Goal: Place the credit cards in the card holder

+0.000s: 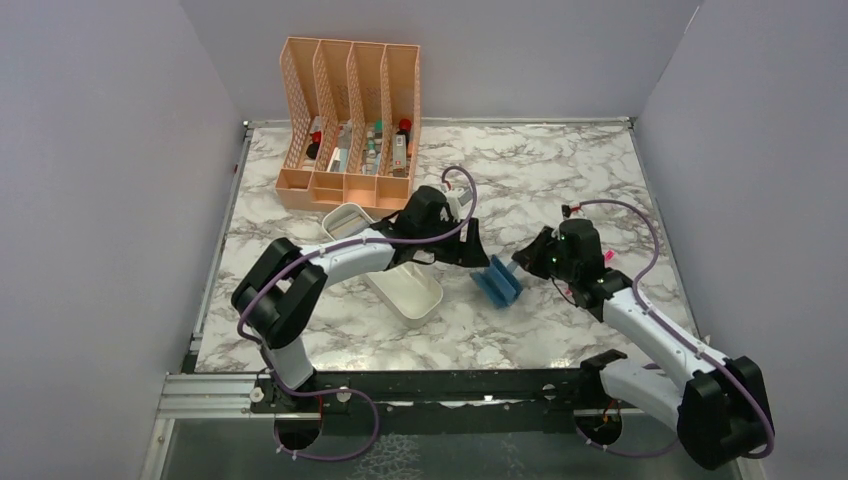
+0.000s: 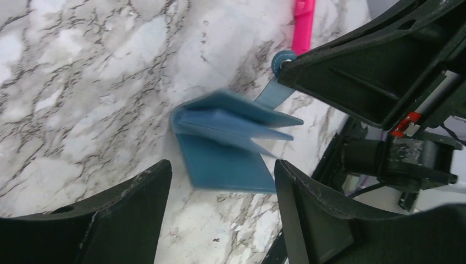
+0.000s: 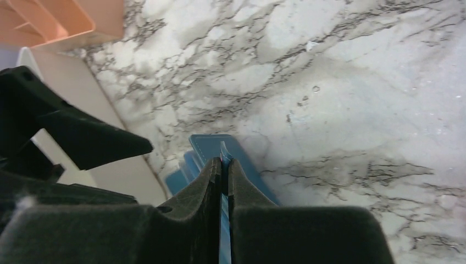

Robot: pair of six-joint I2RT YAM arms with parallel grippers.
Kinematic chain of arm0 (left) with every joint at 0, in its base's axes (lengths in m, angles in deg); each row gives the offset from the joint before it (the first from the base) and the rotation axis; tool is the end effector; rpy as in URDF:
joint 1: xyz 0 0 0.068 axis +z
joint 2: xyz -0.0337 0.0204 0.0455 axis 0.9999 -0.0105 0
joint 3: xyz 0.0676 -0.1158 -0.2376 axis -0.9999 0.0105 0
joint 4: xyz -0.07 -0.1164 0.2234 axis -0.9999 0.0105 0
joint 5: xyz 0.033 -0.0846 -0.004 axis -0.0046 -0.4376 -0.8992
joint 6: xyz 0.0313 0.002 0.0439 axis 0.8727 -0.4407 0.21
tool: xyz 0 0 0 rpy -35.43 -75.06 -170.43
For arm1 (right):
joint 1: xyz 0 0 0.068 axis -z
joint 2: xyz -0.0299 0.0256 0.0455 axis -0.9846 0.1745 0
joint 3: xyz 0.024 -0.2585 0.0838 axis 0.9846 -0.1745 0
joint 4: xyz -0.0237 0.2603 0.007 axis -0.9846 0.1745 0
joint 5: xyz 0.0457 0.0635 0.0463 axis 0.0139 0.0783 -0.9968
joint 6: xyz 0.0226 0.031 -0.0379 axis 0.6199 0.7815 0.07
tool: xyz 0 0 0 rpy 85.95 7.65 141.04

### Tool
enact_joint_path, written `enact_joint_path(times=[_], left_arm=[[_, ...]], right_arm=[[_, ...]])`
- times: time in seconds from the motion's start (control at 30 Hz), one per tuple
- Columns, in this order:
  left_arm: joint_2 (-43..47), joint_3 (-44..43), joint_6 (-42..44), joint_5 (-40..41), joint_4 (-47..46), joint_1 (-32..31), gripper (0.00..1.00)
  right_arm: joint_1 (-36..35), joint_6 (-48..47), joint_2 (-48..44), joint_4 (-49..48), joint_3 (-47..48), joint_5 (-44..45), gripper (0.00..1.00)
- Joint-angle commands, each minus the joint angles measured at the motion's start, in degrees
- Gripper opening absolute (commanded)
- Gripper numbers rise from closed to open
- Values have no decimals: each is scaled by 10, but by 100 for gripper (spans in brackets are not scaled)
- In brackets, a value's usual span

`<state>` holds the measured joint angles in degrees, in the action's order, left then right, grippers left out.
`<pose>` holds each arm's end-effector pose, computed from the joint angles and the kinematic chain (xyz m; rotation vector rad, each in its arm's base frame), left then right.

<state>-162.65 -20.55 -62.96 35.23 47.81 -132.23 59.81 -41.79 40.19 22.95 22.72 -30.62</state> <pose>0.2641 -0.2662 0.2081 0.5252 2.3407 -1.1727 0.2006 0.0752 0.2059 0.3357 2.2398 0.6057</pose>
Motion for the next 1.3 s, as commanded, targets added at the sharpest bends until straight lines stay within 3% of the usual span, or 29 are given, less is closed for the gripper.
enact_joint_path(times=[0.0,0.6,1.27], left_arm=[[-24,5,-36,-62,-65,-3,72],[-21,10,-17,54,4,-34,70],[-60,2,-24,99,25,-55,72]], right_arm=[[3,23,-16,-18,-5,-62,9],[19,15,25,36,-7,91,7],[31,17,-6,55,-29,130,5]])
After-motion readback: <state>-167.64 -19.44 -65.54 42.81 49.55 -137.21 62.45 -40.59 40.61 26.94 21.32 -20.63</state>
